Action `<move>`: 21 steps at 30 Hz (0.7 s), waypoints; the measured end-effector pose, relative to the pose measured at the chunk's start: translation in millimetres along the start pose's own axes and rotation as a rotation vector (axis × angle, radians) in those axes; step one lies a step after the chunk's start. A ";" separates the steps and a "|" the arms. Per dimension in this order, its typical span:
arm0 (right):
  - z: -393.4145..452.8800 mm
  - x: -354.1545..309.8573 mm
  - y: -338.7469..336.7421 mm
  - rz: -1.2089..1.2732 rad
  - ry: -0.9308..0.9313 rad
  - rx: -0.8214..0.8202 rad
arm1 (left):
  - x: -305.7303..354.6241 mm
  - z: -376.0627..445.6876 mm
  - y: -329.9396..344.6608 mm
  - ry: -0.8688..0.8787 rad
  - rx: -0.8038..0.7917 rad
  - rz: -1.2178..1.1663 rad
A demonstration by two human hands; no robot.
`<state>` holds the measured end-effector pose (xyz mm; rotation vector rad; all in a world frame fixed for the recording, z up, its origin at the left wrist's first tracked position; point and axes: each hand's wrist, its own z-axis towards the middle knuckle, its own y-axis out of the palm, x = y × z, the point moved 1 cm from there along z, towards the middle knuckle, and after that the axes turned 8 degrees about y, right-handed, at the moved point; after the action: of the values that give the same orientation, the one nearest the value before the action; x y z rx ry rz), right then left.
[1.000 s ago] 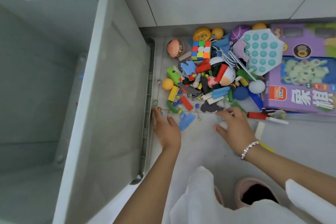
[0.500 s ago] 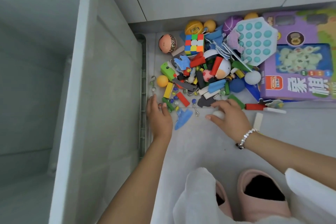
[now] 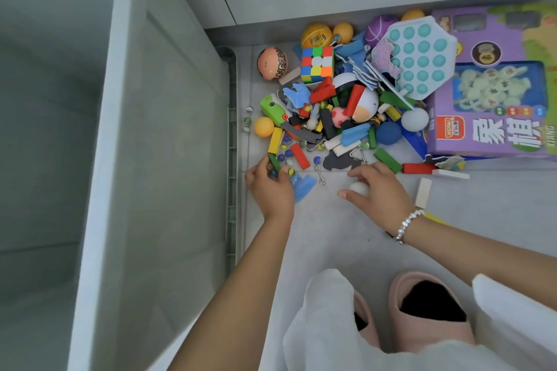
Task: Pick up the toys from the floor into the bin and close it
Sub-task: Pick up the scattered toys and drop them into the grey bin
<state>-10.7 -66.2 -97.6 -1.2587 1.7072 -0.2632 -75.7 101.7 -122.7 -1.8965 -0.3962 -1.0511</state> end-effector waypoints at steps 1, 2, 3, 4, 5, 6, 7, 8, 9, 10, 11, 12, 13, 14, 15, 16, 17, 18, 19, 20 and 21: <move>0.0 0.0 0.1 0.000 0.001 -0.001 | 2.1 0.4 1.3 -0.024 0.013 0.008; 0.1 0.0 0.1 -0.004 0.000 -0.003 | 4.0 0.8 2.4 -0.035 0.026 0.021; 0.1 0.1 0.1 -0.007 -0.002 -0.005 | 5.9 1.7 3.2 -0.038 0.039 0.031; 0.2 0.3 -0.2 -0.008 -0.004 -0.006 | 8.0 3.4 3.2 -0.042 0.054 0.038; 0.5 0.5 -0.4 -0.006 -0.003 -0.006 | 9.5 5.8 3.2 -0.052 0.066 0.045; 0.6 0.9 -0.7 -0.003 -0.002 -0.006 | 9.7 8.9 3.1 -0.066 0.070 0.051; 0.6 1.2 -1.0 0.002 -0.001 -0.006 | 8.4 12.4 2.8 -0.085 0.069 0.049; 0.5 1.6 -1.1 0.005 0.000 -0.004 | 6.6 15.2 1.6 -0.106 0.064 0.036; 0.5 1.9 -1.2 0.009 0.001 -0.001 | 5.6 16.5 -0.1 -0.125 0.058 0.015; 0.4 2.2 -1.3 0.011 0.002 0.003 | 5.6 16.5 -2.1 -0.139 0.054 -0.007; 0.4 2.1 -1.2 0.013 0.003 0.005 | 5.8 15.7 -4.2 -0.154 0.057 -0.028; 0.4 1.7 -1.0 0.014 0.004 0.005 | 6.0 15.0 -6.6 -0.170 0.060 -0.049; 0.6 1.1 -0.6 0.015 0.005 0.004 | 6.1 14.3 -8.8 -0.183 0.060 -0.066; 0.6 0.5 -0.2 0.014 0.005 0.002 | 6.6 13.3 -10.9 -0.188 0.056 -0.069; 0.6 -0.4 0.2 0.011 0.005 0.002 | 7.7 11.9 -12.7 -0.177 0.051 -0.058; 0.5 -1.1 0.6 0.009 0.003 0.002 | 8.1 10.9 -14.2 -0.141 0.036 -0.017; 0.3 -1.9 1.0 0.009 0.001 0.002 | 8.3 10.1 -14.8 -0.088 0.010 0.049; -0.2 -2.5 1.3 0.011 -0.001 0.001 | 8.1 9.4 -14.9 -0.035 -0.025 0.119; -0.7 -3.0 1.4 0.016 -0.002 0.001 | 7.9 9.3 -14.5 0.001 -0.051 0.174; -1.5 -3.1 1.5 0.020 -0.001 0.002 | 8.3 9.6 -13.9 0.014 -0.064 0.209; -1.9 -2.9 1.4 0.022 -0.001 0.003 | 9.1 10.4 -13.3 0.012 -0.068 0.227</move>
<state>-13.0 -63.9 -95.9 -1.2367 1.7188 -0.2520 -73.5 116.2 -110.3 -1.9417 -0.1354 -0.9342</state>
